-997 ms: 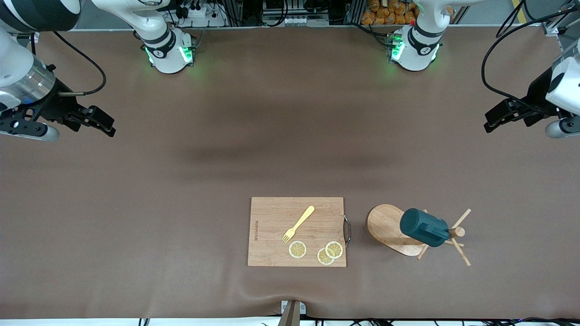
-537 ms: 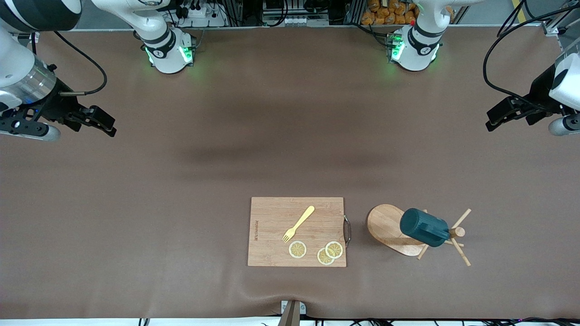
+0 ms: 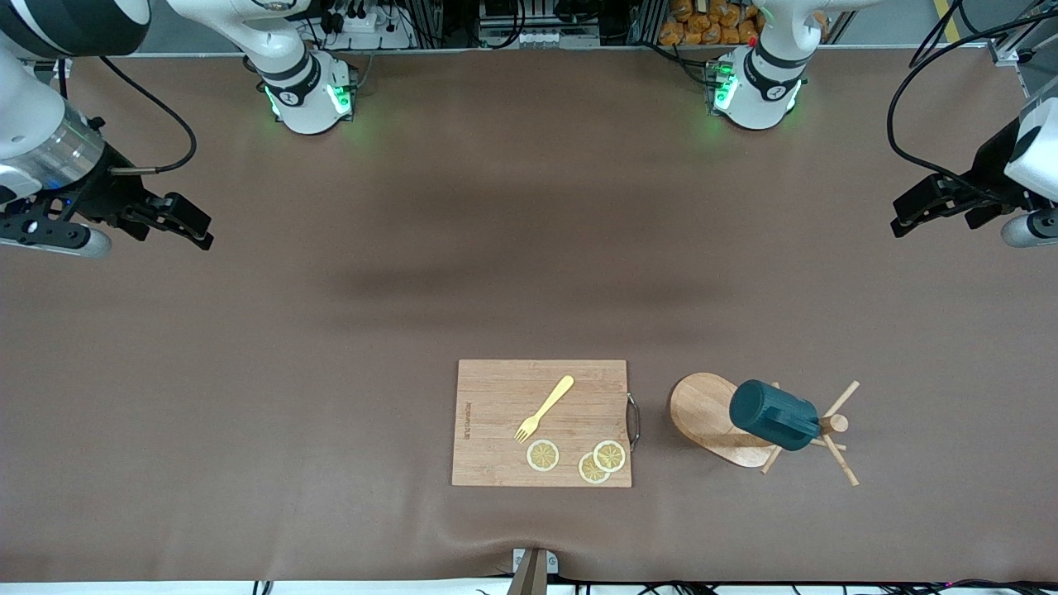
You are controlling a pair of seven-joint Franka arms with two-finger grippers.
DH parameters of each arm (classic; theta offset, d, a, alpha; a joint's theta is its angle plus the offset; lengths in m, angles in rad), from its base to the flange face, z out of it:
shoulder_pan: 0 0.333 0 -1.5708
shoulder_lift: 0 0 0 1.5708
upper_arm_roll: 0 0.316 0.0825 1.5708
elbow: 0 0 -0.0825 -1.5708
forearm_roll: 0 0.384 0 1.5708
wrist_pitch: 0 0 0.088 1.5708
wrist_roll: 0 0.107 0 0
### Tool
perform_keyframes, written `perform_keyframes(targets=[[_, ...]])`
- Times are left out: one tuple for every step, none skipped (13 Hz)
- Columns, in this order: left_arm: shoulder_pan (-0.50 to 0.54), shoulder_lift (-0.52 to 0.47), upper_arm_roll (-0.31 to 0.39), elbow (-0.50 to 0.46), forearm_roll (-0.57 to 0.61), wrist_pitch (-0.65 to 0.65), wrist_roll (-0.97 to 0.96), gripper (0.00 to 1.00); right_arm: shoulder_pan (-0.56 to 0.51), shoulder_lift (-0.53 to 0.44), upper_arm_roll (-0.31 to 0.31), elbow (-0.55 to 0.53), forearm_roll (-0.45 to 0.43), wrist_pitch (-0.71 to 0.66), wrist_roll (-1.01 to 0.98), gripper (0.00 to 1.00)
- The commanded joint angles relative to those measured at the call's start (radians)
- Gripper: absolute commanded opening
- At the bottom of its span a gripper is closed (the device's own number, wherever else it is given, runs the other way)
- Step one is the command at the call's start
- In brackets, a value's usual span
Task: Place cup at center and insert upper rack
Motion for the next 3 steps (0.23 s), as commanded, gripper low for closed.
perform_keyframes(targets=[[0.005,-0.005,-0.008,0.006,0.021,-0.01,0.016,1.0,-0.007,-0.008,0.0,-0.004,-0.003,0.007,0.006,1.0],[0.005,-0.005,-0.008,0.006,0.023,-0.01,0.016,1.0,-0.007,-0.008,0.0,-0.004,-0.003,0.007,0.005,1.0],[0.007,-0.005,-0.011,0.006,0.021,-0.01,0.013,1.0,-0.007,-0.008,-0.001,-0.004,-0.003,0.005,0.005,1.0]])
